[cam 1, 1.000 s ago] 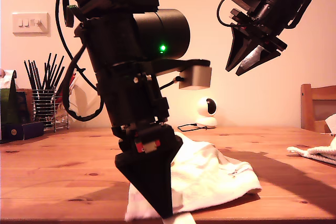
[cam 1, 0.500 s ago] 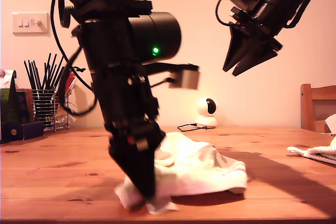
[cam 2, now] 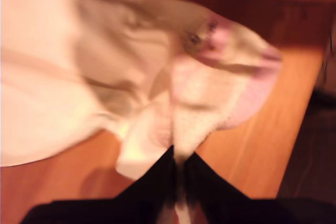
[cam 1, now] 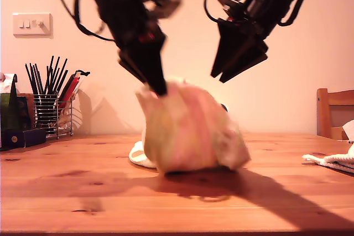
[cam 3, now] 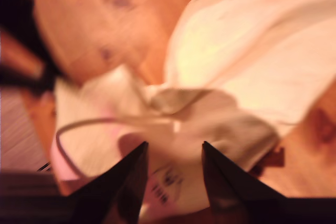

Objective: Fold the tea towel in front of you. After folding it, place it to the right side.

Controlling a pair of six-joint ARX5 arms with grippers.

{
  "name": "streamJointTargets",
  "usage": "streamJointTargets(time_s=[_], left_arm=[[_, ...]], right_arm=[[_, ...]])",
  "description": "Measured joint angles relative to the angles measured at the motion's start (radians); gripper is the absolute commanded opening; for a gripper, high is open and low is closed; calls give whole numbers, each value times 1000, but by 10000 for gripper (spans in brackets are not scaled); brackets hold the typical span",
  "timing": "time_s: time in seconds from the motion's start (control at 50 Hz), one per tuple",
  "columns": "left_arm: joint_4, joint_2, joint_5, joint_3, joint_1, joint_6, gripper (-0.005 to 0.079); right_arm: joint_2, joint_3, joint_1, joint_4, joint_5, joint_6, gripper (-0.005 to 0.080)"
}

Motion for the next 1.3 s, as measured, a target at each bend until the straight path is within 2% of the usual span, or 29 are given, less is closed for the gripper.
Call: streamJointTargets(time_s=[0.1,0.2,0.38,0.6,0.96,1.18,1.3], left_arm=[[-11,0,47,22,37,-21,-21],[-15,0,61,37,53,-24,-21],[-15,0,67,39,54,-42,-21],[-14,0,67,39,54,-66,-21],[-47,0,90,53,71,-143,-21],[-75,0,142,186,77,-183,-21],[-77,-2,164,213,77,-204,-21]], right_arm=[[0,0,29,0,0,0,426],[0,0,64,4,0,0,429],[0,0,129,18,8,29,429],[0,0,177,14,74,51,429],[0,0,190,18,144,76,428],[0,0,190,40,171,80,428],[0,0,191,45,190,100,428]])
